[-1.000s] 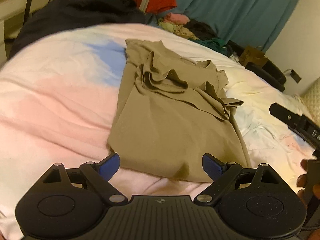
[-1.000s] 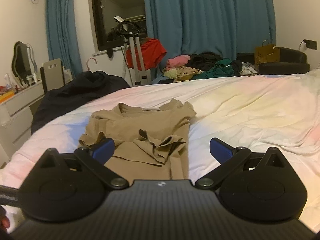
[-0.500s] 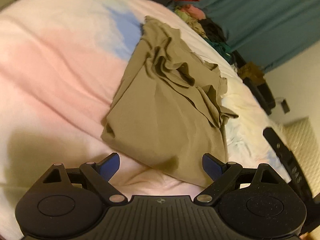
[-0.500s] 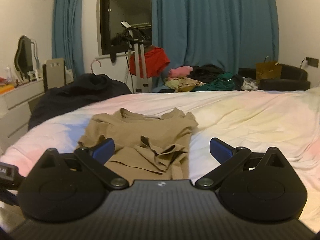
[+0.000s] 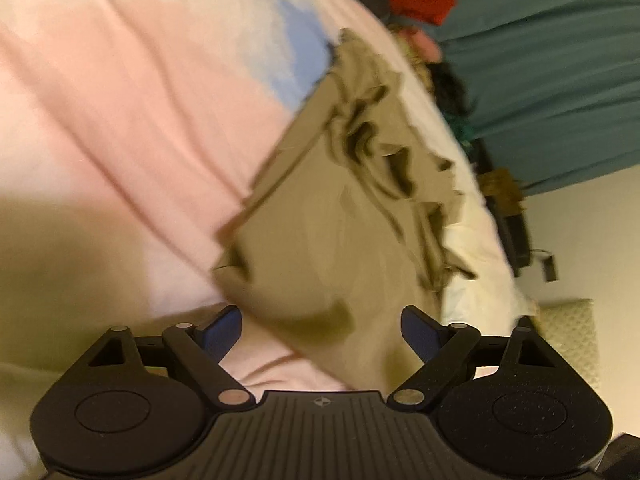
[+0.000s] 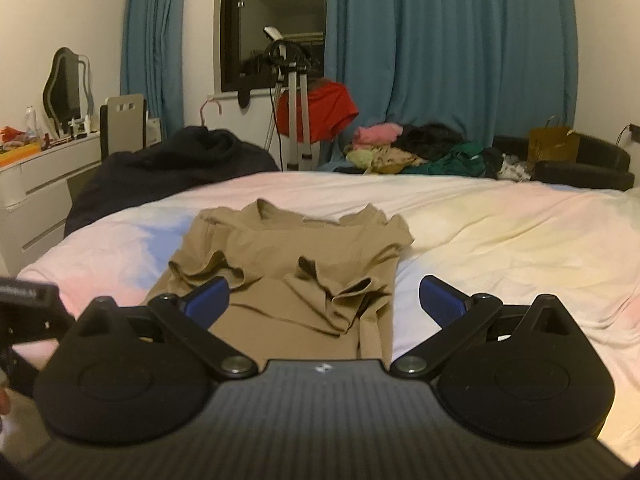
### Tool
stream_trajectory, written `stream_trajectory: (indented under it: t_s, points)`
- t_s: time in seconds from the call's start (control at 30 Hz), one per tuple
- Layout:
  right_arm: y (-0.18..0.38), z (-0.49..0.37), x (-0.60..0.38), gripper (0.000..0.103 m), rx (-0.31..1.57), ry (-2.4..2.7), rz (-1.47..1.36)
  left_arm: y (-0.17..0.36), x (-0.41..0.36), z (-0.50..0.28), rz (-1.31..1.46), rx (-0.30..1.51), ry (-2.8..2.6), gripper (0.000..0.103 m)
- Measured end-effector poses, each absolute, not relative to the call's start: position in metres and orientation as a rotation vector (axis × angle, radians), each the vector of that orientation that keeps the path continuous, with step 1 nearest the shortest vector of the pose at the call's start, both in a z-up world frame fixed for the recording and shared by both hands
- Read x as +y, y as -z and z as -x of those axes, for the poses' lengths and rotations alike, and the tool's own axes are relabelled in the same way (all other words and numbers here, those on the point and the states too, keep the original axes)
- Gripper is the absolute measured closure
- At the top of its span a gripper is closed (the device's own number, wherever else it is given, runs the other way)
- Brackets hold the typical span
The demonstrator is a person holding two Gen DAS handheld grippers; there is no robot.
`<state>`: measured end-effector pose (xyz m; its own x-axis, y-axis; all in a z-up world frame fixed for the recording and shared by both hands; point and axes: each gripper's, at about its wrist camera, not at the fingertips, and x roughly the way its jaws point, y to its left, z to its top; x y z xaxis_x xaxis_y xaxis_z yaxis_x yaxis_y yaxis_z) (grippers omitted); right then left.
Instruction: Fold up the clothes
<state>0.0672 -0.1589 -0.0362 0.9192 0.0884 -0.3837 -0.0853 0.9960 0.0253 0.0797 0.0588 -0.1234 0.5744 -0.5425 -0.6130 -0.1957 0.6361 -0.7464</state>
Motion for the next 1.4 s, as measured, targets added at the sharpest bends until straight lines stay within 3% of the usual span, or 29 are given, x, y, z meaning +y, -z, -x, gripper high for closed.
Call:
stream_trajectory:
  t_s: [0.23, 0.43, 0.67, 0.8, 0.9, 1.2, 1.3, 1.4]
  points:
    - [0.039, -0.068, -0.160, 0.000, 0.425, -0.087, -0.013, 0.126, 0.049, -0.087, 0.928, 0.939, 0.286, 0.021]
    - [0.041, -0.072, -0.161, 0.000, 0.441, -0.092, -0.019, 0.130, 0.037, -0.090, 0.911, 0.936, 0.299, 0.038]
    - [0.042, -0.072, -0.161, 0.000, 0.441, -0.089, -0.019, 0.111, 0.019, -0.084, 0.860, 0.796, 0.424, 0.038]
    - [0.042, -0.074, -0.162, 0.000, 0.448, -0.085, -0.019, 0.132, 0.011, -0.100, 0.860, 0.909, 0.330, 0.039]
    - [0.043, -0.074, -0.163, 0.000, 0.458, -0.087, -0.027, 0.148, 0.010, -0.108, 0.891, 0.972, 0.268, 0.044]
    - [0.038, -0.067, -0.169, 0.000, 0.427, -0.085, -0.097, 0.124, -0.013, -0.104, 0.804, 0.819, 0.371, 0.045]
    - [0.037, -0.063, -0.173, 0.000, 0.402, -0.131, -0.143, 0.134, -0.009, -0.108, 0.841, 0.856, 0.320, 0.046]
    - [0.035, -0.059, -0.173, 0.000, 0.367, -0.201, -0.180, 0.146, 0.003, -0.113, 0.920, 0.878, 0.262, 0.054]
